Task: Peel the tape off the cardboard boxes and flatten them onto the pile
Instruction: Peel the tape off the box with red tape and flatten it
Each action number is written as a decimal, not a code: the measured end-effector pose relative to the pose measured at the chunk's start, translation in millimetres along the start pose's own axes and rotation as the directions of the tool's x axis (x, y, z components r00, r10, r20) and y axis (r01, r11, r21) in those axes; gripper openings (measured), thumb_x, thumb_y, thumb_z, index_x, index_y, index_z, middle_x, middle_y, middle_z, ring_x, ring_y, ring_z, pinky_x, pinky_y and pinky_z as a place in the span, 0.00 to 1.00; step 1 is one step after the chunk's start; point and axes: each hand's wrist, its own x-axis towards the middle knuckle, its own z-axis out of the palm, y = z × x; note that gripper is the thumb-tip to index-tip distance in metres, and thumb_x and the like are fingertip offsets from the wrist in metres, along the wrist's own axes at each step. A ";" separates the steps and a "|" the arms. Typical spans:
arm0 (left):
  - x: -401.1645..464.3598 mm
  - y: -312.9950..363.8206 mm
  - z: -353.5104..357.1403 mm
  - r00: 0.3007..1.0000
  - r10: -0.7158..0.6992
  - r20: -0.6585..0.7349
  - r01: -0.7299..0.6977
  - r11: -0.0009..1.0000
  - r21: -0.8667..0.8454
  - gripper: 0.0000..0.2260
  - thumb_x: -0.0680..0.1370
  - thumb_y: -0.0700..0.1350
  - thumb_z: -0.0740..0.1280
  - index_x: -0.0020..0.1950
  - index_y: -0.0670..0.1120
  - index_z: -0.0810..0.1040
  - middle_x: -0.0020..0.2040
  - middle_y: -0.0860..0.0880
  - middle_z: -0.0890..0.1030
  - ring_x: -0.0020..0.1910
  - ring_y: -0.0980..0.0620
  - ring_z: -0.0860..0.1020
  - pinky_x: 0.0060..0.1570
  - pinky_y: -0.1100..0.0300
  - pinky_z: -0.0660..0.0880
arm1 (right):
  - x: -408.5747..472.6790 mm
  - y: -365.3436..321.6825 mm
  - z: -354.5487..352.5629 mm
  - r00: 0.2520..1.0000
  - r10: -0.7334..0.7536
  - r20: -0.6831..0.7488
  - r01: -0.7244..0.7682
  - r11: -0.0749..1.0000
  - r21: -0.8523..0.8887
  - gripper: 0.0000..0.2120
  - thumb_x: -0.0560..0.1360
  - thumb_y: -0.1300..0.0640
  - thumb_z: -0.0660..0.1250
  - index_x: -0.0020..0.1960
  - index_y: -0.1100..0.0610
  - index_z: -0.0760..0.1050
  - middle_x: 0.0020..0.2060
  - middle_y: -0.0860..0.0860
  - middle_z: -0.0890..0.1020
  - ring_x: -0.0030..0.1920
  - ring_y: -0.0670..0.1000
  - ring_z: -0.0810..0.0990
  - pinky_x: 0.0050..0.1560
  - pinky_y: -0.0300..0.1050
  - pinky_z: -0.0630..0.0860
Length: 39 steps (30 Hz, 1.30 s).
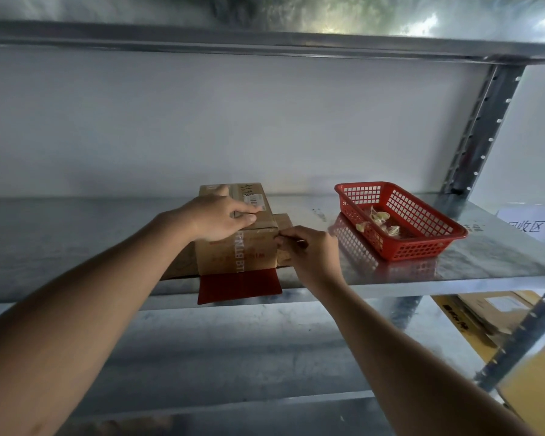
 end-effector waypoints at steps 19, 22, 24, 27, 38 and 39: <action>-1.2 6.1 0.1 0.997 -0.078 0.018 0.079 0.996 -0.037 0.20 0.83 0.66 0.56 0.75 0.73 0.66 0.54 0.56 0.65 0.59 0.50 0.70 0.51 0.53 0.70 | 24.6 -17.4 -12.5 0.853 0.408 0.324 -0.520 0.713 0.470 0.03 0.80 0.59 0.71 0.50 0.56 0.84 0.42 0.51 0.88 0.41 0.50 0.88 0.36 0.42 0.83; 0.2 4.5 1.8 0.996 -0.090 0.016 0.090 0.995 -0.041 0.19 0.83 0.67 0.56 0.74 0.74 0.67 0.57 0.55 0.65 0.60 0.49 0.70 0.50 0.54 0.70 | 36.2 -23.3 -20.6 0.750 0.451 0.484 -0.650 0.637 0.414 0.06 0.81 0.57 0.70 0.52 0.59 0.83 0.41 0.53 0.88 0.42 0.52 0.89 0.36 0.45 0.84; 1.4 4.4 1.8 0.995 -0.095 0.019 0.095 0.995 -0.034 0.19 0.82 0.68 0.57 0.74 0.75 0.67 0.58 0.54 0.65 0.60 0.49 0.70 0.48 0.54 0.70 | 42.2 -27.5 -23.2 0.729 0.450 0.517 -0.661 0.660 0.357 0.07 0.82 0.58 0.68 0.49 0.60 0.83 0.34 0.51 0.87 0.36 0.49 0.88 0.34 0.43 0.83; 2.4 3.5 1.4 0.995 -0.101 0.026 0.102 0.994 -0.029 0.19 0.81 0.68 0.57 0.72 0.76 0.68 0.61 0.53 0.66 0.61 0.49 0.71 0.52 0.53 0.71 | 44.8 -34.6 -18.3 0.712 0.442 0.545 -0.646 0.717 0.262 0.13 0.86 0.58 0.61 0.48 0.57 0.81 0.34 0.52 0.85 0.35 0.48 0.86 0.37 0.43 0.84; -0.5 4.1 1.2 0.991 -0.130 0.044 0.131 0.991 -0.019 0.20 0.79 0.72 0.55 0.71 0.79 0.66 0.61 0.52 0.64 0.60 0.47 0.71 0.56 0.50 0.72 | 33.9 -32.5 -12.8 0.847 0.317 0.426 -0.384 0.920 0.079 0.09 0.86 0.58 0.56 0.53 0.57 0.73 0.48 0.54 0.79 0.49 0.54 0.80 0.51 0.54 0.83; -0.2 4.0 0.7 0.989 -0.138 0.047 0.139 0.990 -0.019 0.20 0.79 0.73 0.54 0.71 0.79 0.66 0.61 0.52 0.64 0.61 0.46 0.70 0.59 0.49 0.73 | 33.2 -32.4 -14.1 0.873 0.263 0.411 -0.290 0.957 0.005 0.07 0.86 0.57 0.56 0.54 0.56 0.72 0.49 0.53 0.78 0.50 0.53 0.79 0.48 0.49 0.81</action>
